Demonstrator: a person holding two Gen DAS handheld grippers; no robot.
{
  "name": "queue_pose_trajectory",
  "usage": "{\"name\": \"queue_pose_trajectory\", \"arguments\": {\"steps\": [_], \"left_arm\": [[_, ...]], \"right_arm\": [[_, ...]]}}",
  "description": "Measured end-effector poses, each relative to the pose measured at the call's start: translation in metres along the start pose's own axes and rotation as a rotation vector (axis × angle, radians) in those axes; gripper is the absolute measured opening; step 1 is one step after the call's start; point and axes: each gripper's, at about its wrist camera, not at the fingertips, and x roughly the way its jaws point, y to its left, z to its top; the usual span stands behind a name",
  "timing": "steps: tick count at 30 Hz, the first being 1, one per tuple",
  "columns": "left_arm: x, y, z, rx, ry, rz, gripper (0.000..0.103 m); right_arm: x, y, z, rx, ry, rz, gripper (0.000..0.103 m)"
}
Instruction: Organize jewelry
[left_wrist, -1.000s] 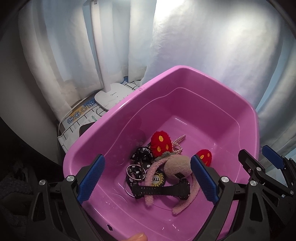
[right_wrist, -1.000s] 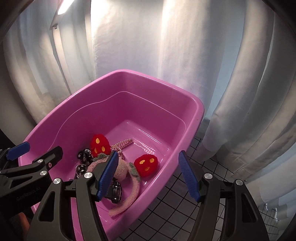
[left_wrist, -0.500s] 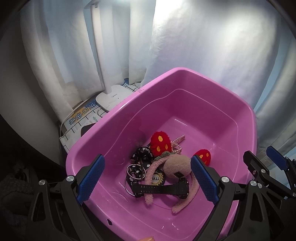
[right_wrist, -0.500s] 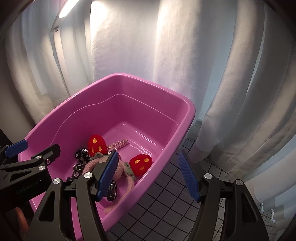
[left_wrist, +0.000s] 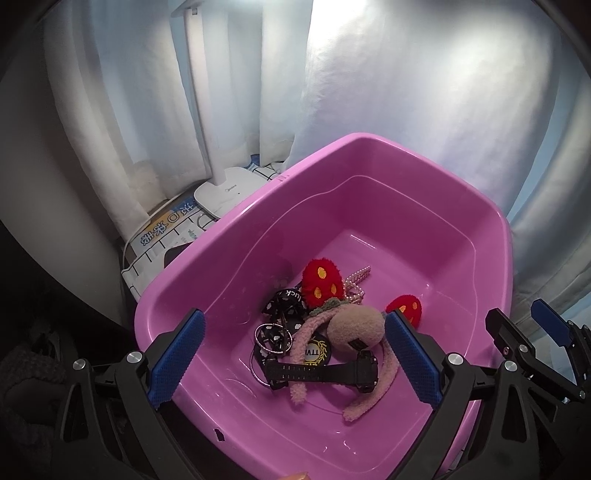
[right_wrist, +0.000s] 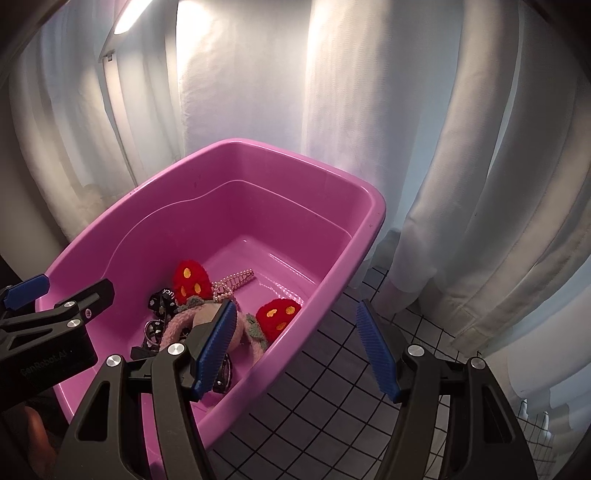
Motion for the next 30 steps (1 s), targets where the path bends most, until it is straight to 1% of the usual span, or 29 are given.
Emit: {"name": "queue_pose_trajectory", "arguments": {"steps": [22,30], "left_arm": [[0.0017,0.0006,-0.0027,-0.012,0.016,-0.002,0.096],[0.0028,0.0032,-0.0047,-0.015,0.022,0.008,0.097]], "right_arm": [[-0.0018,-0.0004,-0.0025,-0.004,-0.004,0.002,0.064],[-0.0027,-0.0002,-0.0027,-0.006,-0.004,0.005,0.064]]}}
